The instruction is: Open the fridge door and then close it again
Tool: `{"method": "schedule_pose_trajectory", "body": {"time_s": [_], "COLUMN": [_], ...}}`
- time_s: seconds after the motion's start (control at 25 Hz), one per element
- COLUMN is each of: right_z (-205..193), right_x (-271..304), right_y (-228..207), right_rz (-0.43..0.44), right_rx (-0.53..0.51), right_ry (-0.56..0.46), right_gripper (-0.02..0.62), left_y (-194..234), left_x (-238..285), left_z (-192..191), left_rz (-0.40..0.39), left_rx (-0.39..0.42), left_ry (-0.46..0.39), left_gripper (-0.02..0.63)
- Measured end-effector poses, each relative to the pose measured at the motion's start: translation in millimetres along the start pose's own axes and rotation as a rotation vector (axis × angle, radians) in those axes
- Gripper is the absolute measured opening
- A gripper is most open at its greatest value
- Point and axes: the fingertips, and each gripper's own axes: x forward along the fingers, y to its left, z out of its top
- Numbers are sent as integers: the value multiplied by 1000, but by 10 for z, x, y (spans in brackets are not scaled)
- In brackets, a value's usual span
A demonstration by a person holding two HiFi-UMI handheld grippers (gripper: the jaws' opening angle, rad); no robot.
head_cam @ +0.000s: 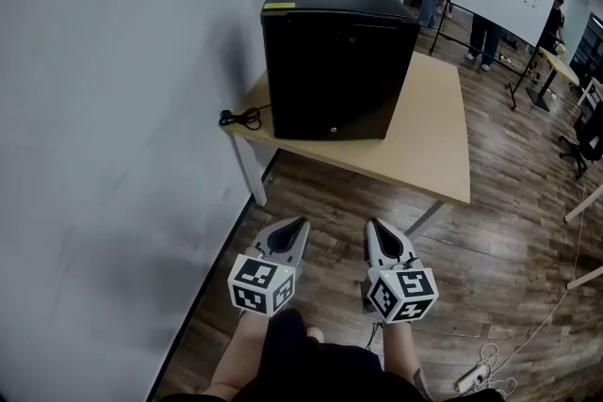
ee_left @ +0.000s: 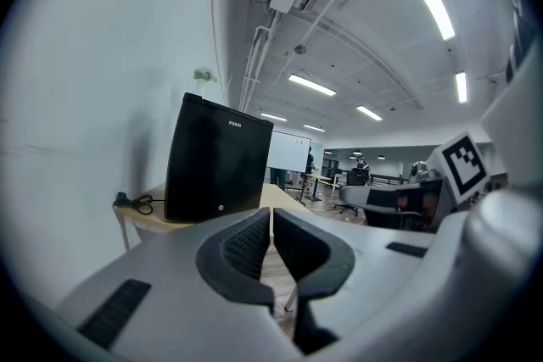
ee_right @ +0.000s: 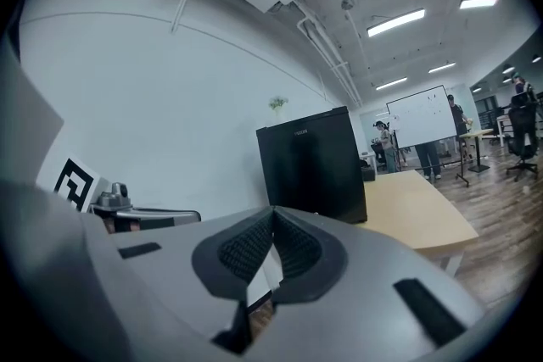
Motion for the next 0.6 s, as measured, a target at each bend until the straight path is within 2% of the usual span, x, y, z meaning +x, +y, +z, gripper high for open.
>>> {"method": "schedule_pose_trajectory", "body": {"time_s": [0.32, 0.6], "right_z": [32, 99], "right_x": [53, 367], "right_y": [129, 90], "right_rz": [69, 97], "right_rx": [-29, -59], "right_ry": [8, 13], "right_gripper": [-10, -10], "left_y": [52, 238], "left_x": [-53, 171], "left_z": [3, 110], "left_rz": [22, 19], "left_rx": [-2, 6], "left_ry": [-1, -19], "left_gripper": [12, 12]}}
